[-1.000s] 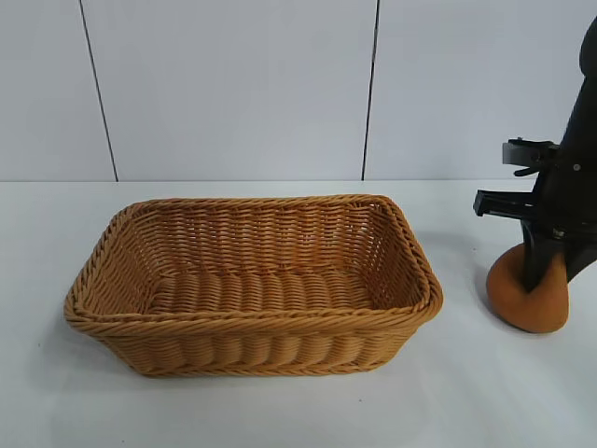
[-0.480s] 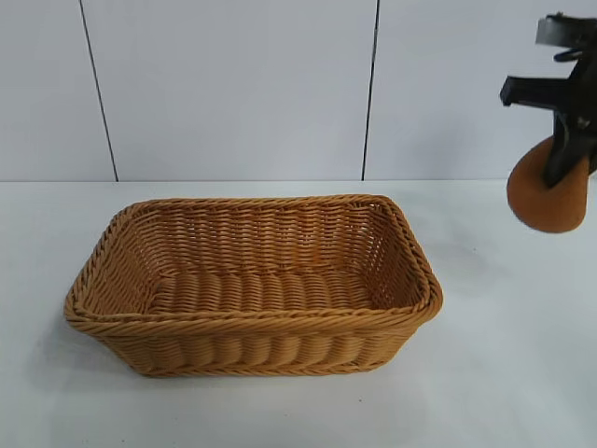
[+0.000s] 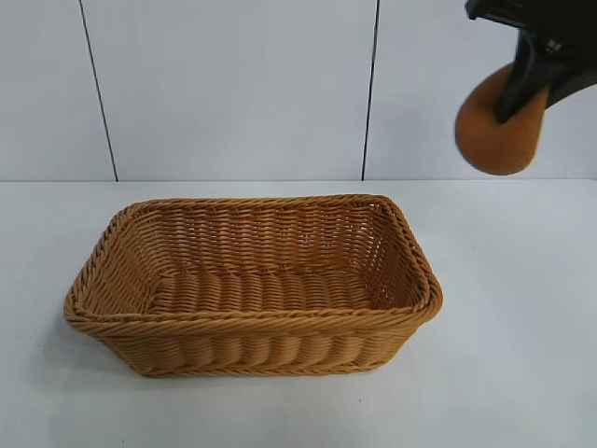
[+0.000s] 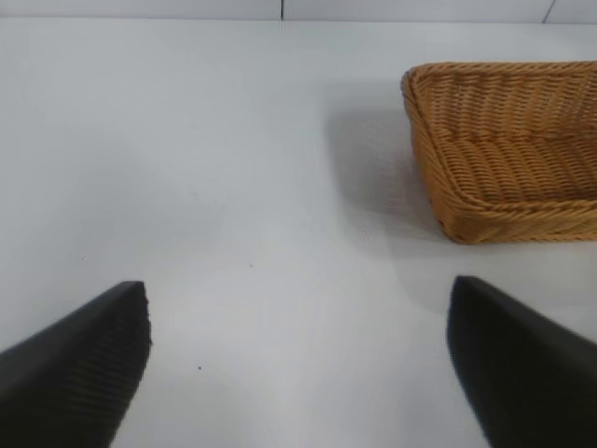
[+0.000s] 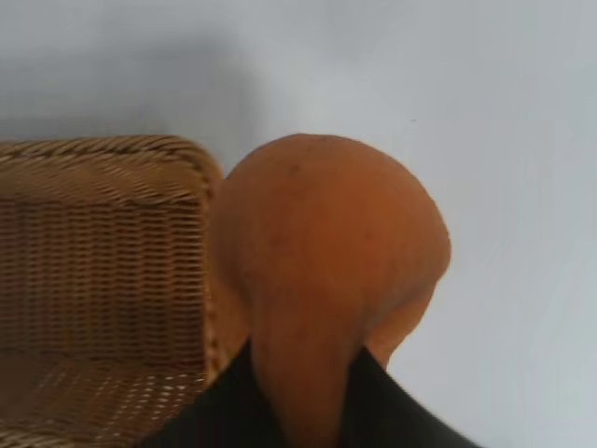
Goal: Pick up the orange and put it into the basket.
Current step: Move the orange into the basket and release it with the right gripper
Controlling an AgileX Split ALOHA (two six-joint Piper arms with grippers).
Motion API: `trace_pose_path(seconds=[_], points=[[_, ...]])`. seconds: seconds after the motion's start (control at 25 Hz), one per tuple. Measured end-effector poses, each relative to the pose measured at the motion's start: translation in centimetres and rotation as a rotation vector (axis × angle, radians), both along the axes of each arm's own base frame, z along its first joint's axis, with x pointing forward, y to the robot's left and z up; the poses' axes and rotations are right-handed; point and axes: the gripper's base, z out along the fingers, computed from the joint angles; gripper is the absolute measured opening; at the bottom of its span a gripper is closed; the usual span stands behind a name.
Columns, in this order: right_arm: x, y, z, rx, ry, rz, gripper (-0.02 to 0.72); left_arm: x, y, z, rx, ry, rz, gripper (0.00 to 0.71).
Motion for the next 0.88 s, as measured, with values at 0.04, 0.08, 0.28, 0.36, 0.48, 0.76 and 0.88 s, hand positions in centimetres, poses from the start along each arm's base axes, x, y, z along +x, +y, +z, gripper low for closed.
trace_pose_path(seconds=[0.04, 0.08, 0.28, 0.36, 0.48, 0.76, 0.88], points=[[-0.4, 1.1, -0.2, 0.008, -0.004, 0.022, 0.034, 0.0, 0.0, 0.0, 0.000, 0.000, 0.000, 0.615], [-0.7, 2.2, -0.7, 0.011, 0.004, 0.042, 0.034, 0.0, 0.0, 0.0, 0.000, 0.000, 0.000, 0.615], [-0.5, 5.7, -4.7, -0.010, 0.031, 0.093, 0.034, 0.0, 0.0, 0.0, -0.005, 0.000, -0.003, 0.615], [0.3, 6.4, -6.7, -0.020, 0.036, 0.085, 0.034, 0.0, 0.0, 0.0, -0.001, 0.000, 0.000, 0.615], [1.5, 7.1, -10.1, -0.043, 0.054, 0.068, 0.034, 0.0, 0.0, 0.0, -0.005, -0.001, -0.003, 0.615], [2.1, 7.5, -16.0, -0.111, 0.154, 0.059, 0.034, 0.0, 0.0, 0.0, -0.001, -0.001, 0.000, 0.615], [2.1, 7.6, -15.8, -0.103, 0.149, 0.055, 0.085, 0.0, 0.0, 0.0, -0.001, -0.001, 0.000, 0.615]])
